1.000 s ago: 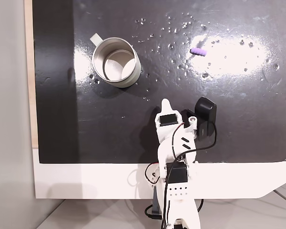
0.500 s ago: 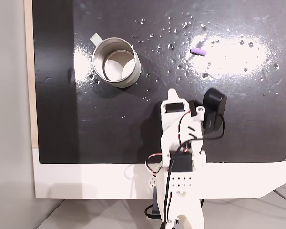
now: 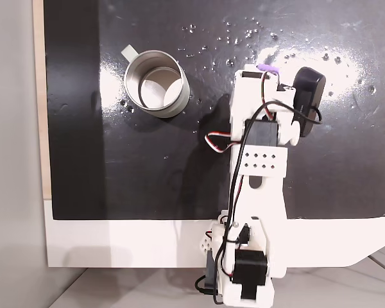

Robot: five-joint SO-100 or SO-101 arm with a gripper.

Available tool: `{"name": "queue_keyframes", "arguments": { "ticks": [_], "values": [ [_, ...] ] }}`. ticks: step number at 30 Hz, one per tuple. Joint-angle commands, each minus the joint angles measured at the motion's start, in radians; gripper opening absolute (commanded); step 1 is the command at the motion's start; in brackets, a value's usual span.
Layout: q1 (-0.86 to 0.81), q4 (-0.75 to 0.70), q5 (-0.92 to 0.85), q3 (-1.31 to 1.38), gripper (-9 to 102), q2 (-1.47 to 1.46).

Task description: Grasp a pengrip and put it in the cup.

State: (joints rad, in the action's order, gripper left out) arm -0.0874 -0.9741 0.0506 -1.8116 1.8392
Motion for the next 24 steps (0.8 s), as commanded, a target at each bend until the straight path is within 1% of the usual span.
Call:
{"name": "queue_keyframes", "arguments": {
  "ticks": [1,5,11,24],
  "values": [
    [-0.032,-0.057,0.023,0.186,13,-0.121],
    [-0.066,-0.112,0.038,0.308,16,-0.256],
    [-0.101,-0.169,0.074,0.454,16,-0.433],
    [-0.121,-0.184,0.086,0.606,17,-0.641]
  ]
}}
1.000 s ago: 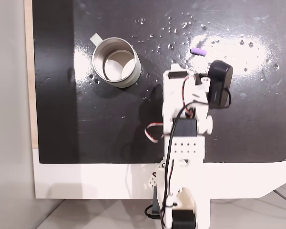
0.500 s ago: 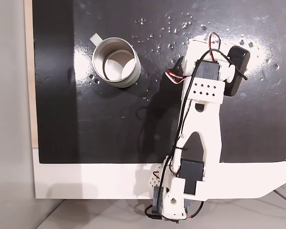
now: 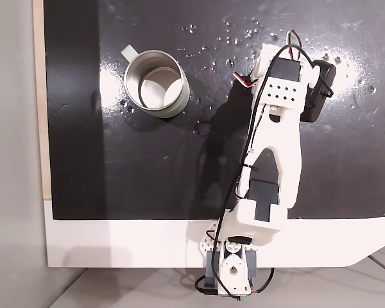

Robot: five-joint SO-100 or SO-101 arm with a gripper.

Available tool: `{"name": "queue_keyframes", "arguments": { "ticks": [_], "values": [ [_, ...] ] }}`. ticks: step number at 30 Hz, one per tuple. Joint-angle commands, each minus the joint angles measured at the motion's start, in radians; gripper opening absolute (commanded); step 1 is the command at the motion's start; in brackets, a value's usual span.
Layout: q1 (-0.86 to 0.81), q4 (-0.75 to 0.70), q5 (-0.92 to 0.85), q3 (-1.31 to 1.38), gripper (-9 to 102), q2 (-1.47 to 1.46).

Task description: Grasp a pengrip and put it in the cup.

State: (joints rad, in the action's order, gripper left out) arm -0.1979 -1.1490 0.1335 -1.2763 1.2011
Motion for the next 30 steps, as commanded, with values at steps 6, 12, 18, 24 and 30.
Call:
{"name": "queue_keyframes", "arguments": {
  "ticks": [6,12,18,24,30],
  "values": [
    [-0.031,-0.003,0.003,0.091,16,-0.063],
    [-0.041,-0.002,0.002,0.115,16,-0.106],
    [-0.046,-0.002,0.000,0.135,11,-0.127],
    [-0.057,-0.002,0.003,0.137,0,-0.146],
    [-0.066,-0.008,0.005,0.143,0,-0.149]
  ]
}}
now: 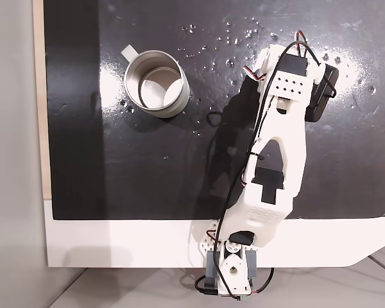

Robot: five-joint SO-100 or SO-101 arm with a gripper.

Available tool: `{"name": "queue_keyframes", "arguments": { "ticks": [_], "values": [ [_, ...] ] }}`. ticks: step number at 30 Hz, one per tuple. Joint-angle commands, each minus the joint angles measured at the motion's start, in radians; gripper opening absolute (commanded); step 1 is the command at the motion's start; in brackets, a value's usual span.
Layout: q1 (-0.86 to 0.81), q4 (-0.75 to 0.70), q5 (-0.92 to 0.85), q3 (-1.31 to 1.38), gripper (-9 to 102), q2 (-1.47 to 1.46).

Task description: Grasp a pengrip and put it in the cup.

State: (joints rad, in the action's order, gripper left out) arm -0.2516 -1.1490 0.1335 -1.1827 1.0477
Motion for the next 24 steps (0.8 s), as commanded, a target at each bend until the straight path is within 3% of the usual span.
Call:
{"name": "queue_keyframes", "arguments": {
  "ticks": [1,15,24],
  "values": [
    [-0.012,-0.021,0.009,0.058,0,0.009],
    [0.040,-0.232,0.087,0.129,0,0.364],
    [0.305,-0.379,0.120,0.288,0,0.505]
  ]
}}
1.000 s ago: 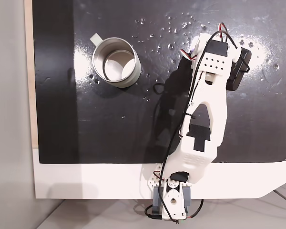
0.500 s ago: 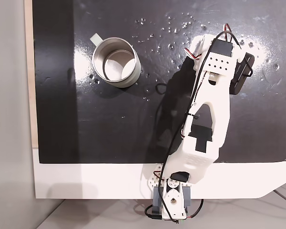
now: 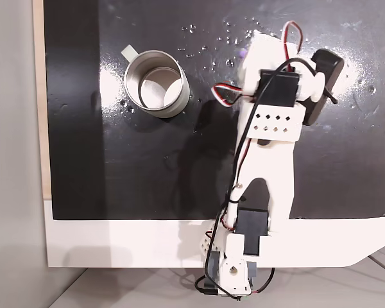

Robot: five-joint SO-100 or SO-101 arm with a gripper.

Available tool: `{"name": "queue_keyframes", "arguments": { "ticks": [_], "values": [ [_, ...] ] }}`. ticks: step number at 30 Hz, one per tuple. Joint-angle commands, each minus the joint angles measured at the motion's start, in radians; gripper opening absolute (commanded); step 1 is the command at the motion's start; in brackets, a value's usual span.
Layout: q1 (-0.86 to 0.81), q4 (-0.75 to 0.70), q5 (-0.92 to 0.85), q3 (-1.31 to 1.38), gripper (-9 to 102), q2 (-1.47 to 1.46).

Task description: Grasp a pengrip and put it in the cup.

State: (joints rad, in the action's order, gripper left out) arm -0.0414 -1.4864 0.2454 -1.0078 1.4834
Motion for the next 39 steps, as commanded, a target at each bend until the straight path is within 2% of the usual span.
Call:
{"name": "queue_keyframes", "arguments": {
  "ticks": [1,3,7,12,22,26,28,39],
  "values": [
    [0.138,-0.063,0.008,0.143,0,0.067],
    [0.222,-0.106,0.015,0.186,0,0.058],
    [0.367,-0.098,0.003,0.149,0,0.080],
    [0.451,-0.081,-0.021,0.094,0,0.072],
    [0.460,-0.063,-0.008,0.046,1,0.048],
    [0.457,-0.060,0.006,0.051,18,0.048],
    [0.451,-0.061,0.018,0.051,20,0.048],
    [0.440,-0.061,0.012,0.051,19,0.044]
  ]
}}
